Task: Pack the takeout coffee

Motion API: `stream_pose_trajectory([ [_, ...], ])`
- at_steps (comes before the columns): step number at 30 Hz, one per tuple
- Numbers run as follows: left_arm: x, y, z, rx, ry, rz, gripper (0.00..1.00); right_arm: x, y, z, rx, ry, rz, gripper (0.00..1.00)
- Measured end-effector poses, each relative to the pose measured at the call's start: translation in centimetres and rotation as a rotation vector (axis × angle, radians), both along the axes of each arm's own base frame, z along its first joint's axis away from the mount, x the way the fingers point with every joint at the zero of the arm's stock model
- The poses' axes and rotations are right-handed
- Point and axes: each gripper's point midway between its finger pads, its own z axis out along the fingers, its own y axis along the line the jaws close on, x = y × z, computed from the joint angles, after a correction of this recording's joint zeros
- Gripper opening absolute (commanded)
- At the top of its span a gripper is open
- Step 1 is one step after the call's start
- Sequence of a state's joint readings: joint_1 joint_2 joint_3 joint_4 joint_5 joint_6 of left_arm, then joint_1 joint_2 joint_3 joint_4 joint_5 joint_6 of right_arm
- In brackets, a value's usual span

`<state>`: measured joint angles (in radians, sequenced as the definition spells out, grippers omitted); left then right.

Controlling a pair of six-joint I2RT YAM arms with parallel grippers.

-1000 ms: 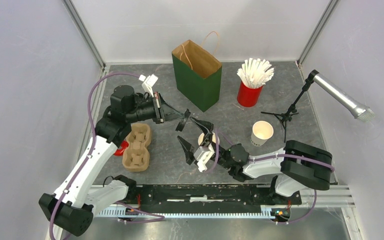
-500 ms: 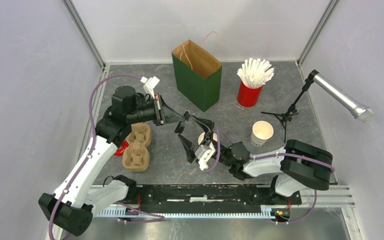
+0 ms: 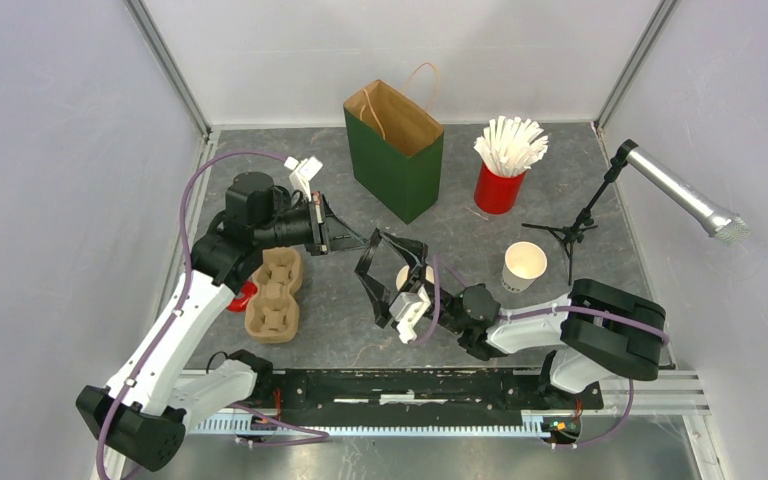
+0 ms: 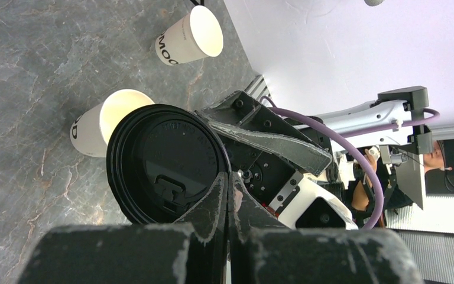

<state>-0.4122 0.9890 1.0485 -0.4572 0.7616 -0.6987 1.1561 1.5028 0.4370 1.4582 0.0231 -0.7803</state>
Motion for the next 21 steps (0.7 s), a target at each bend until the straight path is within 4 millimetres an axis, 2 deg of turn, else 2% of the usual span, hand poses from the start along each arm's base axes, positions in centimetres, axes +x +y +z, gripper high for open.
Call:
stream_pose_trajectory([
  [12, -0.1, 0.1, -0.6, 0.02, 0.006, -0.008, 0.03, -0.2, -0.3, -1.1, -0.032, -0.002, 0.003, 0.87],
  [13, -0.1, 0.1, -0.6, 0.02, 0.006, -0.008, 0.06, -0.3, -0.3, -1.2, -0.033, -0.003, 0.007, 0.87],
  [19, -0.1, 0.2, -0.2, 0.025, -0.013, -0.008, 0.57, -0.6, -0.6, -1.0, -0.03, -0.004, 0.015, 0.86],
  [21, 0.1, 0.3, 0.4, 0.034, -0.037, 0.0, 0.68, -0.6, -1.0, -0.8, -0.017, 0.005, 0.01, 0.86],
])
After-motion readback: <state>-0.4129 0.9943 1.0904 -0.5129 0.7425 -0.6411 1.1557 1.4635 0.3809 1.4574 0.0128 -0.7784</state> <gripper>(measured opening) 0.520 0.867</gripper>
